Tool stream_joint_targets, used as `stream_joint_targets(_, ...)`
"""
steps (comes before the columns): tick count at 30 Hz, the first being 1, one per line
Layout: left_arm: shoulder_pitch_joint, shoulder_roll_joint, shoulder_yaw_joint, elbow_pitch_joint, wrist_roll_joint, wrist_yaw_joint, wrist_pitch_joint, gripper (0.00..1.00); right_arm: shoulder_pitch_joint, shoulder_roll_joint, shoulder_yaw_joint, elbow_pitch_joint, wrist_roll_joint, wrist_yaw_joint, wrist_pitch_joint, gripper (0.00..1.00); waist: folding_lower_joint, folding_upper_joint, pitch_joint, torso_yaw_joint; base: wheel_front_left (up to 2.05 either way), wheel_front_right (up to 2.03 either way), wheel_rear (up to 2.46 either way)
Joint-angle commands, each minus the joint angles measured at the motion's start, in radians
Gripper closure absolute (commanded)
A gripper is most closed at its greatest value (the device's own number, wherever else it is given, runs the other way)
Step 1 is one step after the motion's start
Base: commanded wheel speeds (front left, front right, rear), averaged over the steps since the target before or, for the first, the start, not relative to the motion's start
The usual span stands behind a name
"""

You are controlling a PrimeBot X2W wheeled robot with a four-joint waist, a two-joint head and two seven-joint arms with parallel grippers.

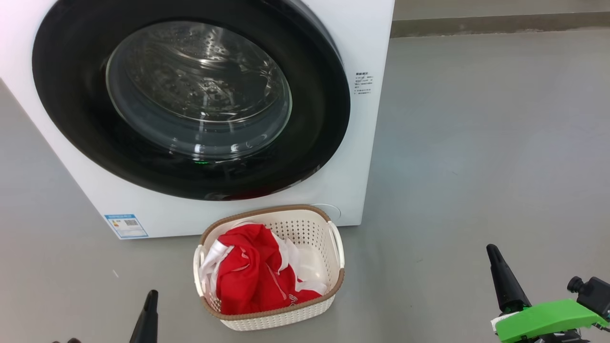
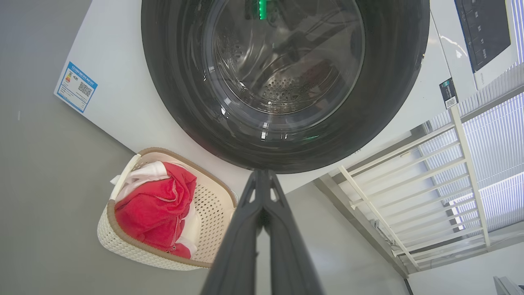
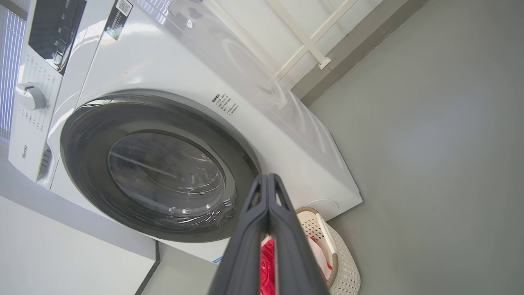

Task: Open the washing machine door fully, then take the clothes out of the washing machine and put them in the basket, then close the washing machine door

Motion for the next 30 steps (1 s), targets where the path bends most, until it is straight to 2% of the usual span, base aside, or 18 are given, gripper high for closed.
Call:
stream_joint_targets(1, -0.054, 0.013, 0.027, -0.015, -0.032, -0.012, 0.009, 1.00, -0.055, -0.014, 0.002, -0.021, 0.034, -0.002, 0.009, 1.00, -0.0001, 0.0000, 0.000, 0.001, 0.00, 0.00, 0.00)
stream_joint_targets(30, -0.120, 0.015, 0.047, 0.039, -0.348, -0.023, 0.090, 1.00, -0.097, -0.019, -0.027, 0.000, 0.354, -0.003, 0.092, 1.00, -0.0001, 0.0000, 0.008, 0.021, 0.00, 0.00, 0.00)
